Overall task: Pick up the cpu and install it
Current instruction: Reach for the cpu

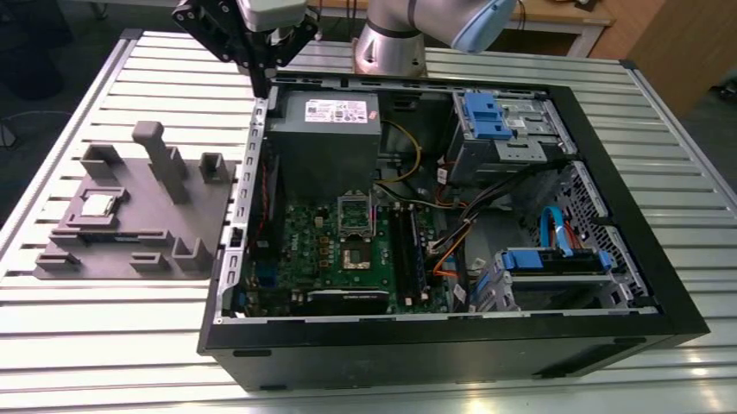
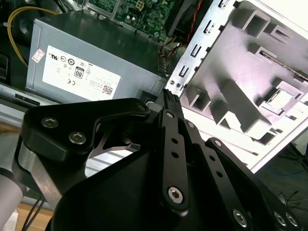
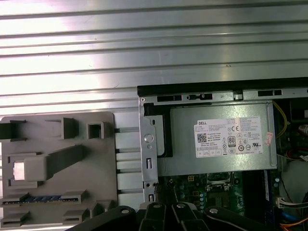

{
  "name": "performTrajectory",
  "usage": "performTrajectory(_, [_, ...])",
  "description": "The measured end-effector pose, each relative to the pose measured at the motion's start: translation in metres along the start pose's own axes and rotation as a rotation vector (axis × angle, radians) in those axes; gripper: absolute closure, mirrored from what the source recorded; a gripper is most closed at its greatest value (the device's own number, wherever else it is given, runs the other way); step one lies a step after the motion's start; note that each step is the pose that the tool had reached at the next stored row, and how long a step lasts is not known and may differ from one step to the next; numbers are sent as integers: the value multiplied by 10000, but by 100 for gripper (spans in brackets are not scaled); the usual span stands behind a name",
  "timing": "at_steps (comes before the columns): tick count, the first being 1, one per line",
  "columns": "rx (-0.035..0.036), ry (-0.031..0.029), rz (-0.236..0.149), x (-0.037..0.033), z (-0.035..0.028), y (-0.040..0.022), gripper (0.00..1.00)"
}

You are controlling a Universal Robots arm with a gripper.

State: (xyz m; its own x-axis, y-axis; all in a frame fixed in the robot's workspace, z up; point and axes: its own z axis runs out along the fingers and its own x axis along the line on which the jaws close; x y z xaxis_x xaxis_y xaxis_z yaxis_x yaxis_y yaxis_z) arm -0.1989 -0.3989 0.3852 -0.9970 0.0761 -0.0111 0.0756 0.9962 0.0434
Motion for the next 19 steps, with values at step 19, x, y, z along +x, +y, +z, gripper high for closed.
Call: performTrajectory(19, [0, 1, 1, 94, 3, -7, 90])
